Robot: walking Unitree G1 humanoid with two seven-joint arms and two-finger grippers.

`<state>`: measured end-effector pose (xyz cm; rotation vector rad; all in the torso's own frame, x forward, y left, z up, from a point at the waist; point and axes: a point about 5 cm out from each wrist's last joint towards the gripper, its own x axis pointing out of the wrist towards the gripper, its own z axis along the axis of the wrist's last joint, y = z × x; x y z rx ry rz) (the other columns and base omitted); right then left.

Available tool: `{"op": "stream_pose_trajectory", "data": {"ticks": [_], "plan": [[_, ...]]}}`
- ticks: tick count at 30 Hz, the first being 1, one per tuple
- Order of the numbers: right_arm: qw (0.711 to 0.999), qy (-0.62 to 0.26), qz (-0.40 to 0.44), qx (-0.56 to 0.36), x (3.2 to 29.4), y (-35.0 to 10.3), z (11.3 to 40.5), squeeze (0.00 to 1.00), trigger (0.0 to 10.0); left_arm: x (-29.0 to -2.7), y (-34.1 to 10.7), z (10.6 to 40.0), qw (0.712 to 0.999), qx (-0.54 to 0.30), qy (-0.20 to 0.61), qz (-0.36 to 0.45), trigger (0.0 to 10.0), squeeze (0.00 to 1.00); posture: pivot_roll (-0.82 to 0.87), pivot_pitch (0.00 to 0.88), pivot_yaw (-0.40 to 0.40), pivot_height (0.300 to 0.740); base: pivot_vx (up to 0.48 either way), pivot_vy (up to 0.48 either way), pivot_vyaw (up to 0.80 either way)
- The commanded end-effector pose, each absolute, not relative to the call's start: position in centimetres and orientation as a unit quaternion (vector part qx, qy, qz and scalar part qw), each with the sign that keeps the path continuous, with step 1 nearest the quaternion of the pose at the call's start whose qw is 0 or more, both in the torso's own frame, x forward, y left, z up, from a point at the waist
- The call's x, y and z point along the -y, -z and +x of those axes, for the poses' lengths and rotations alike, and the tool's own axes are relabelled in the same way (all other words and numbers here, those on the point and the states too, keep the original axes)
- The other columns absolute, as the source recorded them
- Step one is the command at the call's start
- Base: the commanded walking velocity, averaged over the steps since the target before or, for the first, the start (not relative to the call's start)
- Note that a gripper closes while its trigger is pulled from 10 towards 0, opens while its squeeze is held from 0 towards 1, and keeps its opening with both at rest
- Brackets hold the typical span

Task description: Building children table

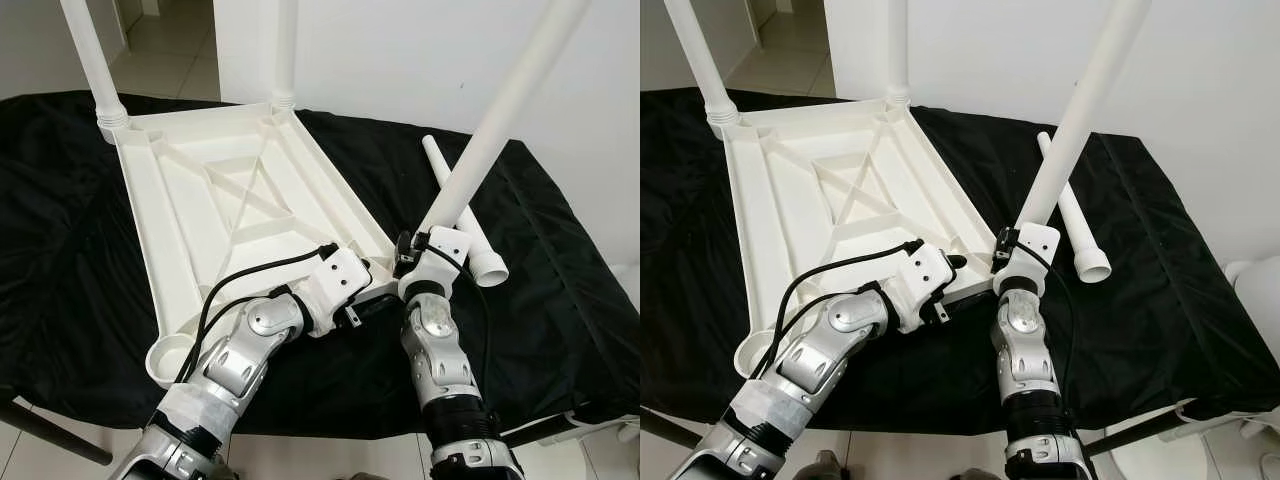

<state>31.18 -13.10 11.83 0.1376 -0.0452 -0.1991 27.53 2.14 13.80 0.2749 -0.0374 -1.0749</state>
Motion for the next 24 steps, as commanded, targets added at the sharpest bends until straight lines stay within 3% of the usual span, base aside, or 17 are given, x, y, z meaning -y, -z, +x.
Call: {"op": "stream_pose_trajectory", "data": {"ticks": [1, 2, 3, 19, 20, 21, 24], "plan": [[0.992, 0.112, 0.061, -0.014, 13.7, -10.3, 30.7, 0.00, 10.0, -1.7, -13.5, 27.3, 0.843, 0.016, 0.520, 0.135, 10.0, 0.00, 0.07, 0.000, -0.102, 0.740, 0.000, 0.000, 0.00], [0.991, 0.115, 0.060, -0.014, 13.9, -10.3, 30.6, 0.00, 10.0, -1.7, -13.5, 27.3, 0.843, 0.016, 0.521, 0.136, 10.0, 0.00, 0.07, 0.000, -0.102, 0.740, 0.000, 0.000, 0.00], [0.992, 0.109, 0.064, -0.006, 14.0, -10.5, 30.6, 1.00, 10.0, -1.7, -13.5, 27.3, 0.843, 0.017, 0.521, 0.136, 10.0, 0.00, 0.07, 0.000, -0.102, 0.740, 0.000, 0.000, 0.00], [0.996, 0.035, 0.073, 0.022, 15.4, -11.5, 30.2, 1.00, 10.0, -1.7, -13.4, 27.2, 0.843, 0.019, 0.521, 0.135, 10.0, 0.00, 0.07, 0.000, -0.106, 0.740, 0.000, 0.000, 0.00], [0.997, 0.009, 0.075, 0.027, 15.7, -11.7, 30.1, 0.00, 10.0, -1.7, -13.5, 27.2, 0.843, 0.019, 0.521, 0.135, 10.0, 0.00, 0.07, 0.000, -0.105, 0.740, 0.000, 0.000, 0.00], [0.996, -0.044, 0.061, 0.039, 16.5, -12.1, 30.0, 0.00, 10.0, -1.8, -13.4, 27.2, 0.842, 0.019, 0.522, 0.136, 10.0, 0.00, 0.06, 0.000, -0.103, 0.740, 0.000, 0.000, 0.00], [0.996, -0.066, 0.052, 0.042, 16.9, -12.2, 30.0, 0.00, 10.0, -1.9, -13.3, 27.1, 0.840, 0.019, 0.524, 0.138, 10.0, 0.00, 0.06, 0.000, -0.100, 0.740, 0.000, 0.000, 0.00]]}}
